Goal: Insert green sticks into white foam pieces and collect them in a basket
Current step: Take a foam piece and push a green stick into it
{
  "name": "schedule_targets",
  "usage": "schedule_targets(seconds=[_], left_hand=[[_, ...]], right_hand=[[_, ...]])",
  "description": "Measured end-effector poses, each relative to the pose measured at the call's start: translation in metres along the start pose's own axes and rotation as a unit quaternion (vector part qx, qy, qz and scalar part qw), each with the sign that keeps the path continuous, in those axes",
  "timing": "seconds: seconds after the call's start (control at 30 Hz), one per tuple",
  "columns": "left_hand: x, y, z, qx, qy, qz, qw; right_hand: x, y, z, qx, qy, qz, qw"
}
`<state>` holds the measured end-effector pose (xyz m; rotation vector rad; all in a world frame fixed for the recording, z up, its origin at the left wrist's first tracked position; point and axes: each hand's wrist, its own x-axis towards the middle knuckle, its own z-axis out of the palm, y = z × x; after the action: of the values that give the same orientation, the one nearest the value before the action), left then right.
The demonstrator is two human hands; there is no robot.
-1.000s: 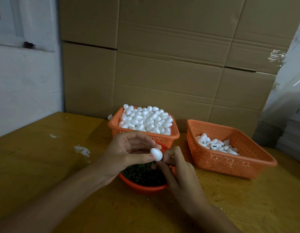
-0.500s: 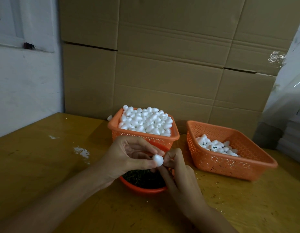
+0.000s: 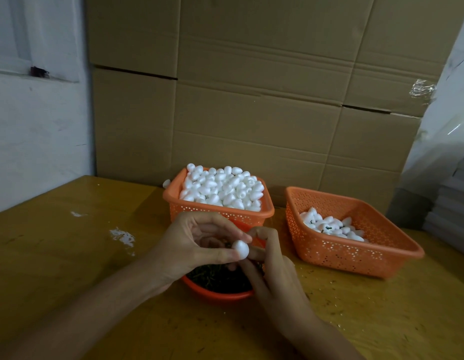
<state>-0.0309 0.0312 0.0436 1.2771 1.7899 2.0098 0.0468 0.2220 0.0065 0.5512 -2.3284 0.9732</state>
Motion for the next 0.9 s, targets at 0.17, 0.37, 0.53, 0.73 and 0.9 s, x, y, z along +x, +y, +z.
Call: schedule_targets(seconds=[0.17, 0.37, 0.53, 0.73, 0.9], left_hand=[[0.001, -0.005, 0.002, 0.022, 0.048, 0.013, 0.999], [0.003, -0.008, 0.002, 0.031, 0.062, 0.027, 0.997], [0.002, -0.014, 0.005, 0.075, 0.144, 0.063, 0.985], [-0.005, -0.017, 0.002, 0.521, -0.025, 0.086, 0.849], [-0.005, -0.015, 0.004, 0.535, -0.132, -0.034, 0.834]], right_hand=[[0.000, 0.001, 0.000, -0.004, 0.006, 0.005, 1.000], [0.001, 0.004, 0.001, 0.010, 0.012, 0.002, 1.000], [0.012, -0.001, -0.018, 0.135, 0.117, 0.063, 0.982], [0.023, 0.026, -0.079, 0.088, 0.318, 0.143, 0.933], [0.011, 0.060, -0.113, -0.133, 0.372, 0.203, 0.896]])
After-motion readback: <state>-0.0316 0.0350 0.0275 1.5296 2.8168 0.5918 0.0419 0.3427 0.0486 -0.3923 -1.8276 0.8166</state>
